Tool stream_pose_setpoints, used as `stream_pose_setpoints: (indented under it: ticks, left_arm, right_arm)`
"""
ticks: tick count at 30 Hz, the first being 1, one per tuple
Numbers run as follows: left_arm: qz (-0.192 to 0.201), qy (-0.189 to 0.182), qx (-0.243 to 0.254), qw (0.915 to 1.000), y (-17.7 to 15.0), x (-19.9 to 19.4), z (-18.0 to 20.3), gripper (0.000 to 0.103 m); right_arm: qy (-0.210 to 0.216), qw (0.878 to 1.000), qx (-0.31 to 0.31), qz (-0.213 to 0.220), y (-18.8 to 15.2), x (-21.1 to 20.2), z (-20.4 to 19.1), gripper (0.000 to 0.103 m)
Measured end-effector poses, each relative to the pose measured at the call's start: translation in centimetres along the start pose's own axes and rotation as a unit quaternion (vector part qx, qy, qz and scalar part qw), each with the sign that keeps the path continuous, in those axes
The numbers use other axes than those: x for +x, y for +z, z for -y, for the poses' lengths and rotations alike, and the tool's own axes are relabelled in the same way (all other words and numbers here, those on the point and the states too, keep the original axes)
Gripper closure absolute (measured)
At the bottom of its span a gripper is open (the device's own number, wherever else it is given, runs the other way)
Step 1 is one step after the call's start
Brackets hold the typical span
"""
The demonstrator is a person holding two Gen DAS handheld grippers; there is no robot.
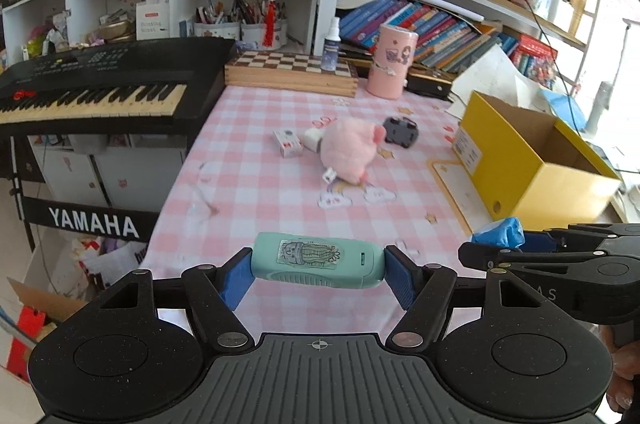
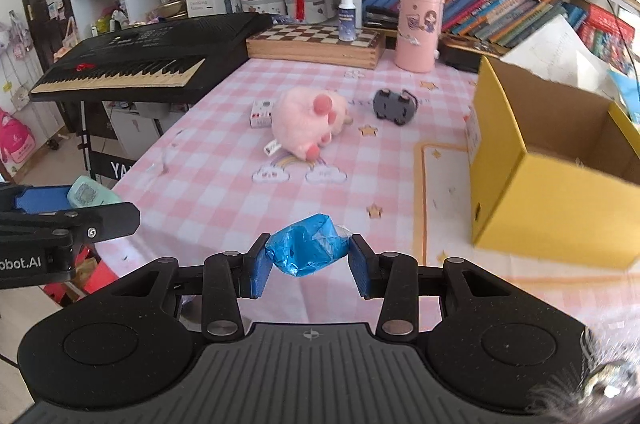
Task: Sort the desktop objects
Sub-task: 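Lift and carry the eraser and blue bag over the yellow cardboard box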
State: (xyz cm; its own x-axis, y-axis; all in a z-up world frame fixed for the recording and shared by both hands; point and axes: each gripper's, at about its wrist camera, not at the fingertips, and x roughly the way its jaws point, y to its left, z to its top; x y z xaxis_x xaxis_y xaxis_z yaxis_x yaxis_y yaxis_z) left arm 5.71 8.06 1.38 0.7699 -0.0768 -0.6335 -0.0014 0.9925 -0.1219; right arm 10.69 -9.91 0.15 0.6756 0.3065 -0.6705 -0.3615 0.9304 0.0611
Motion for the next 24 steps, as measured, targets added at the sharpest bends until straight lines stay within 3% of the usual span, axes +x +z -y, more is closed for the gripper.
stream_pose_setpoints:
  ticks: [11,24]
  left_arm:
    - [-0.001,-0.054,0.019,0.9984,-2.0,-2.0,2.2,0.034]
    - [-0.007,-0.127,0.083,0.9885,-2.2,-1.6,7.3,0.034]
  right_arm:
    - [-0.046,0.998,0.045,-0.002,-4.0,-4.4,1.2,0.065]
    - [-0.104,0.988,0.112,-0.003,-7.2,-7.9,4.8,0.065]
